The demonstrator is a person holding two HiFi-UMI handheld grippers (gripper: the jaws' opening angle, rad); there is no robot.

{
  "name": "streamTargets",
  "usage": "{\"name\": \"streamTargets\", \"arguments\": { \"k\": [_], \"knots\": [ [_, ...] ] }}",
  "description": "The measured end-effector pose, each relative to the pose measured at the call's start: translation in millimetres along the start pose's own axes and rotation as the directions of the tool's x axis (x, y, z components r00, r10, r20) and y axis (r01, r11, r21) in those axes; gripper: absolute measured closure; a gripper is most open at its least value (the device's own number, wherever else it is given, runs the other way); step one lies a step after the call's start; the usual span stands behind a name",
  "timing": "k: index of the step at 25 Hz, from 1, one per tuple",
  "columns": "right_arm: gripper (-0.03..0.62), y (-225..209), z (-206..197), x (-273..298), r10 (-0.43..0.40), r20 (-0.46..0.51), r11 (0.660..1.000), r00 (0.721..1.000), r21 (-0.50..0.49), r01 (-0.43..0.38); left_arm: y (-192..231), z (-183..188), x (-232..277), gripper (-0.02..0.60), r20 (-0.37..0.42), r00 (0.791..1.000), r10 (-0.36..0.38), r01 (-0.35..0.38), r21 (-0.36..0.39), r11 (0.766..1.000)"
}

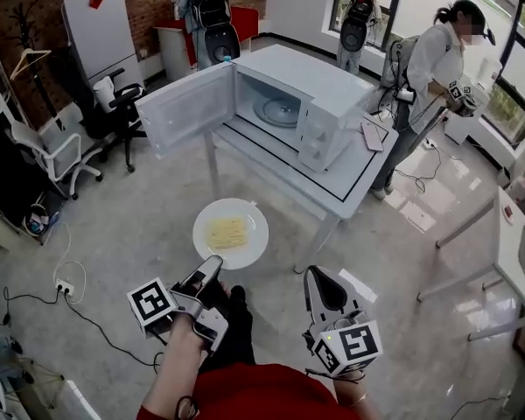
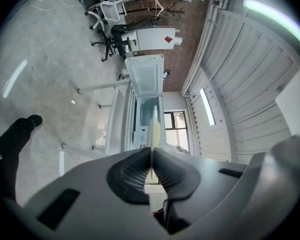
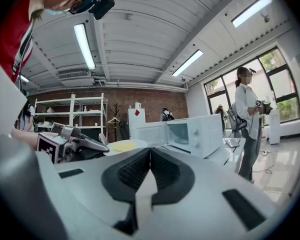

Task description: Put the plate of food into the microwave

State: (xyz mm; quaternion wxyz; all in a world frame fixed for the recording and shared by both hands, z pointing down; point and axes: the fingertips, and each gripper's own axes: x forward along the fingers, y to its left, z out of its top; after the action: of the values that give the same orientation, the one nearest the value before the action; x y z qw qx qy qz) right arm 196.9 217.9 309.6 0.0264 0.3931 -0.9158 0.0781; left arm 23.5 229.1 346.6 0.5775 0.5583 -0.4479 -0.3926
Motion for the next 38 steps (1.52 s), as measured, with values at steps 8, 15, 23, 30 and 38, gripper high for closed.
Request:
{"name": "streamTargets", "arguments": {
  "k": [8,15,23,30,38],
  "knots": [
    [0.579,-35.2,42.0,167.4,-0.025,0.004,0.999,1.0,-0.028,0.025,-16.3,117.0,125.3,0.558,-0.076,0.997,0.006,-0.004,0.028,1.0],
    [0.579,-56.3,54.9,259.3,-0.031,-0.032,0.999,0.999,-0.032,0.03,-24.6,163.5,211.0,0.558,-0.153,0.988,-0.003,0.008,0.035,0.999],
    [0.579,-98.1,52.5,305.1,-0.087,-0.082,0.995,0.993,-0.052,0.082,-5.1,180.3,261.8,0.558,-0.174,0.983,0.057,-0.046,0.067,0.997],
    [0.579,-124.6,19.5,339.1,-0.112,-0.149,0.993,0.983,-0.047,0.106,18.5,196.9,341.8,0.558,-0.19,0.98,0.051,-0.032,0.104,0.994],
    [0.579,-142.6,10.3,379.6,-0.133,-0.128,0.989,0.983,-0.082,0.123,28.5,190.1,429.8,0.558,-0.218,0.976,-0.012,0.029,0.075,0.997]
  ]
}}
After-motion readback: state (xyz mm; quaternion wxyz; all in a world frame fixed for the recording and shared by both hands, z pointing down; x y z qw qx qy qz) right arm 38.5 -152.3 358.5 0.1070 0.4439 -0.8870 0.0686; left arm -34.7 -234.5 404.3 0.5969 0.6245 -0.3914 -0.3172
